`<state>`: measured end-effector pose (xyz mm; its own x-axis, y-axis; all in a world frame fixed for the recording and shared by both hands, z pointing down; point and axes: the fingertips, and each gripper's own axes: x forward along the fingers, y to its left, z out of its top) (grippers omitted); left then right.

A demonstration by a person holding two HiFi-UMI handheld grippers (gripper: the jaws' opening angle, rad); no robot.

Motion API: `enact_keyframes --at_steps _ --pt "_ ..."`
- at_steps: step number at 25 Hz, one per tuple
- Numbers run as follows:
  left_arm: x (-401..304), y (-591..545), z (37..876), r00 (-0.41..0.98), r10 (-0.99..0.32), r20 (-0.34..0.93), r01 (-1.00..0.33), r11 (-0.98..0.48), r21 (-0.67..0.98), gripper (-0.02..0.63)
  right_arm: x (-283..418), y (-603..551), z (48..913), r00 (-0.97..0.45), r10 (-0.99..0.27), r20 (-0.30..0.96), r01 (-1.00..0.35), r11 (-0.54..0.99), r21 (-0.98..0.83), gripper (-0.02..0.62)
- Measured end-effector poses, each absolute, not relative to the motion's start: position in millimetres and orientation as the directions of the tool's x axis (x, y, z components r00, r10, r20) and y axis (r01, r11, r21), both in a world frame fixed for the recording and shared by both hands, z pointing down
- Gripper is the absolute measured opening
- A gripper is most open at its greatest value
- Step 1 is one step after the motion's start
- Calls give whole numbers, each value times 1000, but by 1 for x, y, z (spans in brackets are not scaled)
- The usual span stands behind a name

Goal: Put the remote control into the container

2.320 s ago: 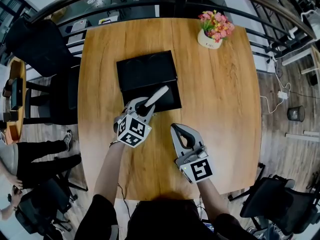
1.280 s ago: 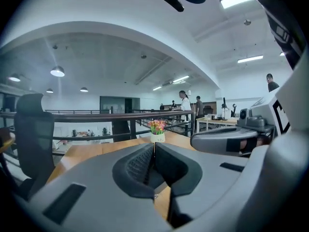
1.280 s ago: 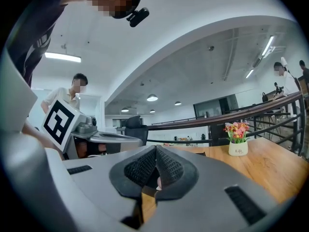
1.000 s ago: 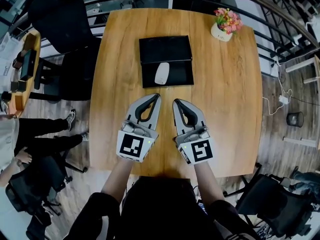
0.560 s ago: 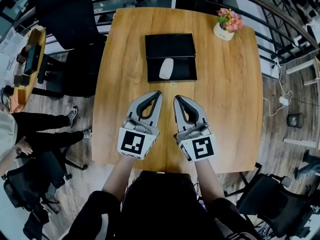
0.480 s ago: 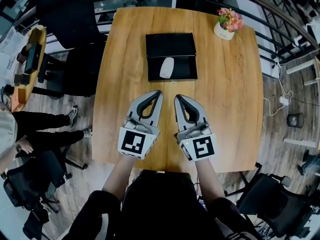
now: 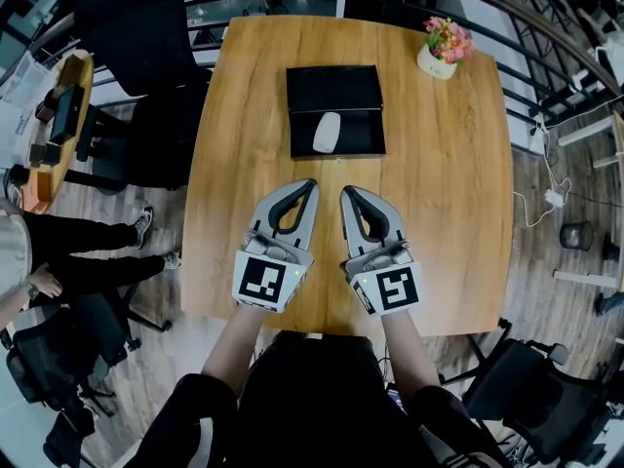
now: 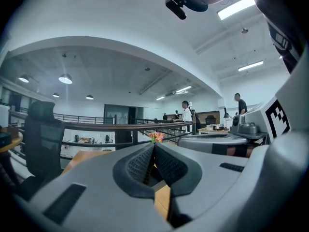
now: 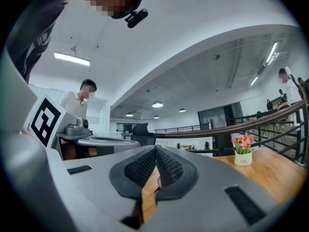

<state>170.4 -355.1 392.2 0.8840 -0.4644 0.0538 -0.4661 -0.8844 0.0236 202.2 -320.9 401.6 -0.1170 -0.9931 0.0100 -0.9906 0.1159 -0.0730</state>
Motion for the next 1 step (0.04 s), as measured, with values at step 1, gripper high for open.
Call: enact_keyframes --at_steps 1 --pt "170 -355 392 884 -465 53 -466 -884 24 13 202 -321 402 -117 -993 10 -991 116 -73 18"
